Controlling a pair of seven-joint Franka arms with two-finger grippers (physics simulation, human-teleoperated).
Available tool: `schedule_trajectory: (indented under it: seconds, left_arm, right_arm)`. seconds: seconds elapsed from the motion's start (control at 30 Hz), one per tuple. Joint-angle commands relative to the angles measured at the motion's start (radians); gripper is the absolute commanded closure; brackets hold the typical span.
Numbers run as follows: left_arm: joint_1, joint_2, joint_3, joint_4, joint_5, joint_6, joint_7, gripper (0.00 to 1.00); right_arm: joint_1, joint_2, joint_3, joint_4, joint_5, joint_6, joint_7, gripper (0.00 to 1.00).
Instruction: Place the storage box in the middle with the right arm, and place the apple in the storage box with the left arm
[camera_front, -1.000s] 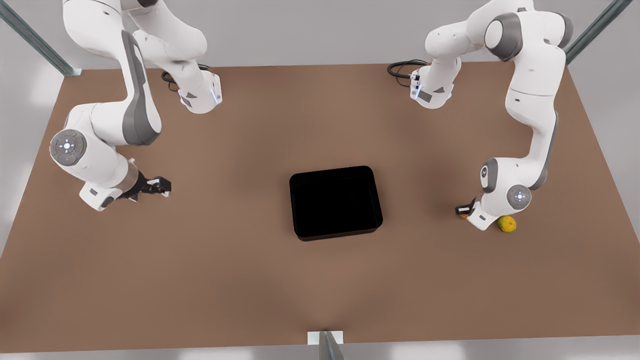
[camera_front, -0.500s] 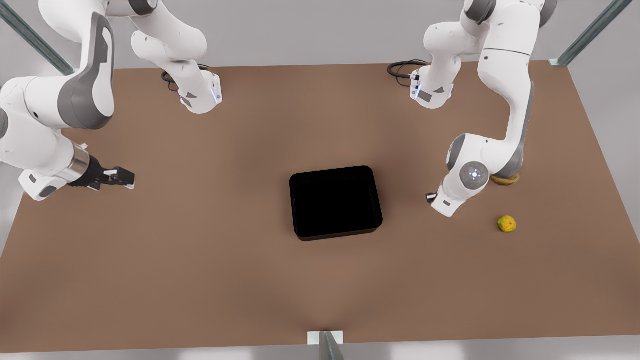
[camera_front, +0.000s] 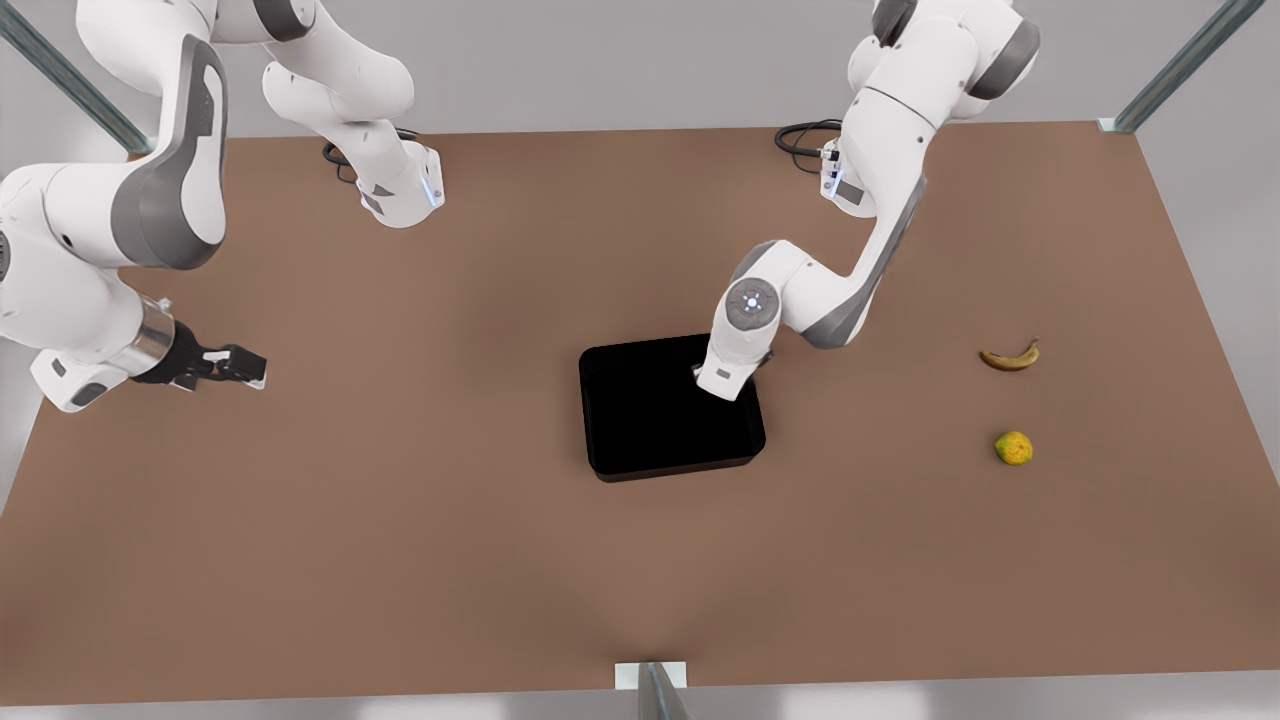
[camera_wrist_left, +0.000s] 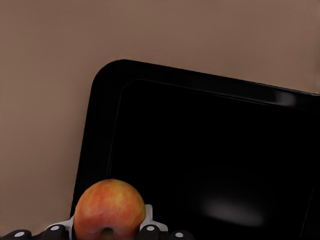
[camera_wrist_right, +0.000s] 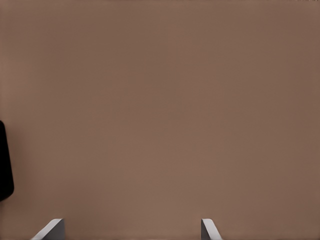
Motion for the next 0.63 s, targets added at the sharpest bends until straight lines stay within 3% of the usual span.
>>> schedule_trajectory:
  seconds: [0.0, 0.07, 0.1, 0.27, 0.37, 0.43, 0.47, 0.6]
  left_arm:
    - [-0.006, 0.012, 0.0, 0.004, -0.033, 0.011, -0.001, 0.42]
    - [-0.029, 0.04, 0.0, 0.012, -0.033, 0.058, -0.041, 0.42]
    - [-0.029, 0.04, 0.0, 0.013, -0.028, 0.058, -0.039, 0.02]
    - [-0.019, 0.019, 0.002, 0.015, -0.027, 0.044, -0.032, 0.0]
    - [0.136, -0.195, 0.012, 0.055, -0.034, -0.241, 0.345, 0.0]
    - [0.203, -0.348, 0.1, 0.111, -0.034, -0.399, 0.638, 0.0]
    - [0.229, -0.362, 0.147, 0.223, -0.068, -0.502, 0.748, 0.0]
    - [0.228, -0.451, 0.17, 0.25, -0.091, -0.559, 0.818, 0.0]
  right_arm:
    - [0.004, 0.0, 0.0, 0.0, 0.0, 0.0, 0.001, 0.0]
    - [0.007, 0.003, 0.002, 0.0, 0.0, 0.002, 0.001, 0.0]
    - [0.007, 0.008, 0.002, -0.002, 0.002, 0.003, 0.001, 0.0]
    - [0.013, 0.008, 0.005, 0.0, -0.004, 0.017, 0.003, 0.0]
    - [0.002, 0.003, 0.005, 0.0, -0.011, 0.019, 0.001, 0.0]
    - [0.007, 0.001, 0.003, 0.002, -0.011, 0.019, 0.001, 0.0]
    - [0.007, 0.0, 0.005, 0.002, -0.011, 0.016, 0.001, 0.0]
    - [0.007, 0.001, 0.003, 0.002, -0.008, 0.017, 0.0, 0.0]
